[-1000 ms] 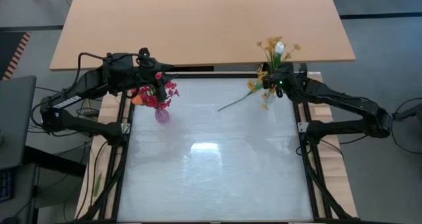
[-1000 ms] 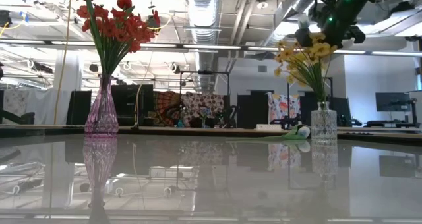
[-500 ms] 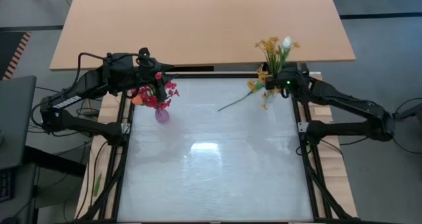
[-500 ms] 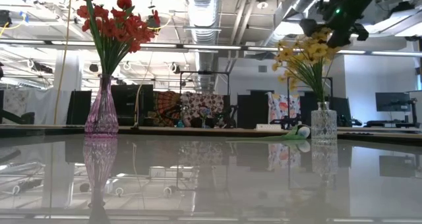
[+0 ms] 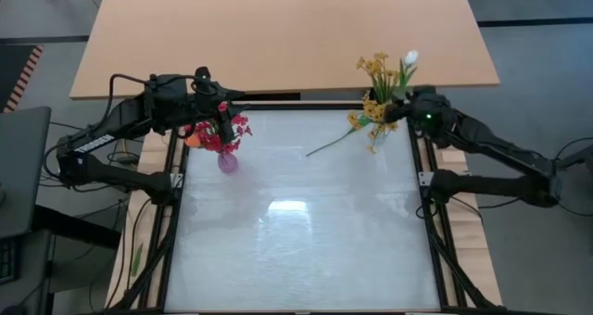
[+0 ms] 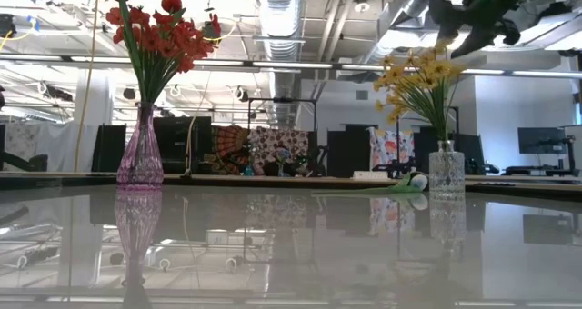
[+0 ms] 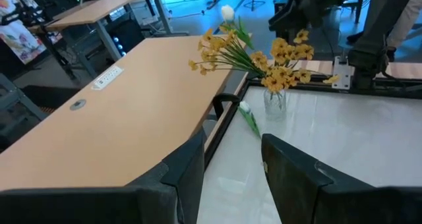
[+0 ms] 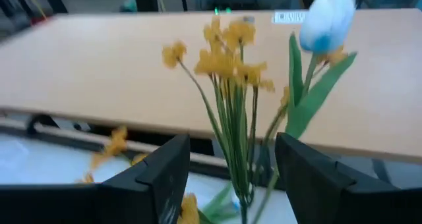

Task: Sort flowers into vase by color
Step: Adjust the yellow flowers

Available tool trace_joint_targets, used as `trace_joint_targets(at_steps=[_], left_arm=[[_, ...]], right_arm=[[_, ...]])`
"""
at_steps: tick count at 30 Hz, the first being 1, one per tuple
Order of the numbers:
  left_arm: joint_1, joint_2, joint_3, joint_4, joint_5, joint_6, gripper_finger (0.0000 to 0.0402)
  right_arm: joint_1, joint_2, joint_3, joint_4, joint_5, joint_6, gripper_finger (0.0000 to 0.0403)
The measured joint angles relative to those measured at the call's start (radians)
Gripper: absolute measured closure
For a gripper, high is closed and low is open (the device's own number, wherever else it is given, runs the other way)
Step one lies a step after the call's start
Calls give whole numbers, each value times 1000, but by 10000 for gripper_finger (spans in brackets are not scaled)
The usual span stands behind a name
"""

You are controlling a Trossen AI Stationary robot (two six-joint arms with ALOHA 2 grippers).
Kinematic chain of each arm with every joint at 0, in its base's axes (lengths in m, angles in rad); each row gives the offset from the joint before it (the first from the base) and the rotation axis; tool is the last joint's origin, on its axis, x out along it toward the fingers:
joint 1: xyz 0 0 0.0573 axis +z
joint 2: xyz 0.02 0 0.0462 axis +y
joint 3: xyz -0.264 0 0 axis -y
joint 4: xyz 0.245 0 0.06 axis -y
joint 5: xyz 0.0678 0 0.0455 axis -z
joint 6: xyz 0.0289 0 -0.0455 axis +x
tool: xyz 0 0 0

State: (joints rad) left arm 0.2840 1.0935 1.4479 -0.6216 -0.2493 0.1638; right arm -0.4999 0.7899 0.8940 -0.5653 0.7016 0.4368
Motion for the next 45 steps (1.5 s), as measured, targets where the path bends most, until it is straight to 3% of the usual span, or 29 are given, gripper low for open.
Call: trace_joint_targets(at_steps=[6,10,16,26,31,40,45], left_arm=[[0,0,0,0,0,-10,260],[0,0,0,1,1,-19,260],[0,8,0,15,33,-32,260],[0,7,0,10,34,-58,260],[0,7,0,3,34,-70,260],[0,6,0,-60,32,-88,260],[0,6,0,-92,31,-107,260]], right_arm=[[-6,-22,0,181,50,41,154],[-71,29,1,351,44,49,154],[-224,168,116,447,-238,-39,154],[-430,540,589,235,-331,-190,178],[-459,760,725,173,-346,-211,227],[-473,1004,925,-10,-359,-355,377],[-483,1060,954,-184,-358,-359,376]])
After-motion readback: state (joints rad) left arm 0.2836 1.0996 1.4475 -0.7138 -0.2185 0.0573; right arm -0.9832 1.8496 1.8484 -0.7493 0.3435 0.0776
